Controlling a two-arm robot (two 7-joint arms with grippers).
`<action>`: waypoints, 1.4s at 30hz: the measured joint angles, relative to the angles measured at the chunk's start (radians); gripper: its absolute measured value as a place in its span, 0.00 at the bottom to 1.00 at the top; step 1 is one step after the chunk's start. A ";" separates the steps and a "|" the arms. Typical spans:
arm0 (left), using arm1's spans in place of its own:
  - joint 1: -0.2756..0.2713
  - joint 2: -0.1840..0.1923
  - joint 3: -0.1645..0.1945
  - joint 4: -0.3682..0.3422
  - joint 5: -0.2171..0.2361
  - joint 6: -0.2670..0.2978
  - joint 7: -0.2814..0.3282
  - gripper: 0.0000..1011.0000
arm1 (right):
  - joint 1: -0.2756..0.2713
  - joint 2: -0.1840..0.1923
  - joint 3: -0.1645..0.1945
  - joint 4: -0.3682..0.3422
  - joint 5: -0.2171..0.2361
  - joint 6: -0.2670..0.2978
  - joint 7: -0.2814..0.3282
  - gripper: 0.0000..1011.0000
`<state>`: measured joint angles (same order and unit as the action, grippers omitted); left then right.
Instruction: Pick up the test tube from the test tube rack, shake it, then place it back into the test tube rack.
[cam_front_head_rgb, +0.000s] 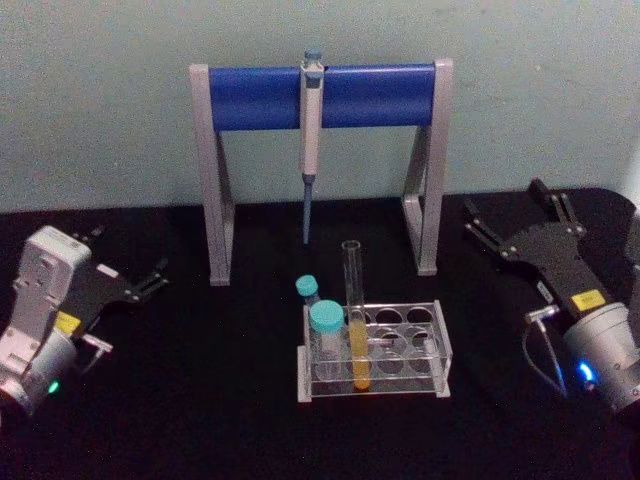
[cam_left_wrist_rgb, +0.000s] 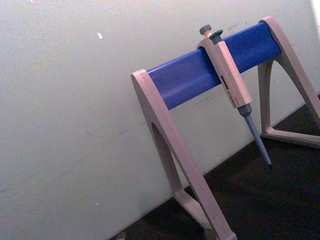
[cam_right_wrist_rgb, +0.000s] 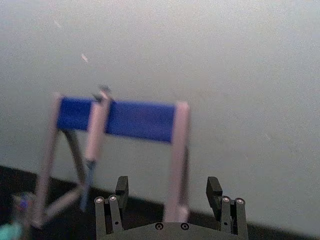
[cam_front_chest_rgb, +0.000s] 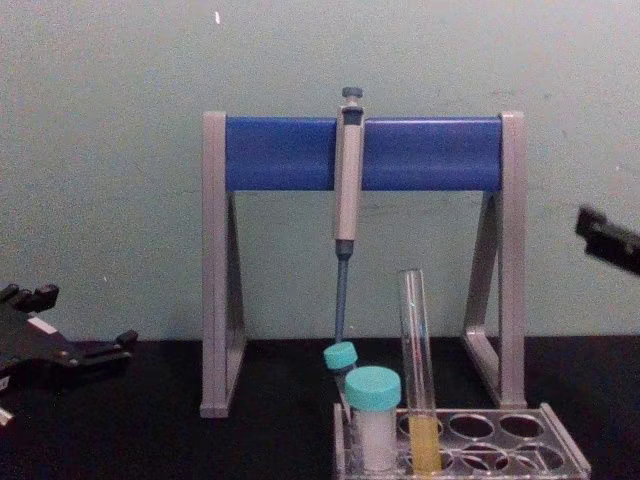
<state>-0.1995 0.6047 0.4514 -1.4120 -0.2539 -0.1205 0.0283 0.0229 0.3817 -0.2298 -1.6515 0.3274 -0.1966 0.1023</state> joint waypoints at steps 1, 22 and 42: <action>0.000 0.000 0.000 0.000 0.000 0.000 0.000 0.99 | -0.007 -0.011 0.003 0.010 -0.017 0.015 -0.025 0.99; 0.000 0.000 0.000 0.000 0.000 0.000 0.000 0.99 | -0.026 -0.080 0.009 0.175 -0.099 0.140 -0.066 0.99; 0.000 0.000 0.000 0.000 0.000 0.000 0.000 0.99 | -0.021 -0.093 0.018 0.202 -0.121 0.156 -0.047 0.99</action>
<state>-0.1995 0.6047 0.4514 -1.4120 -0.2539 -0.1206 0.0283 0.0016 0.2886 -0.2118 -1.4491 0.2069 -0.0402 0.0551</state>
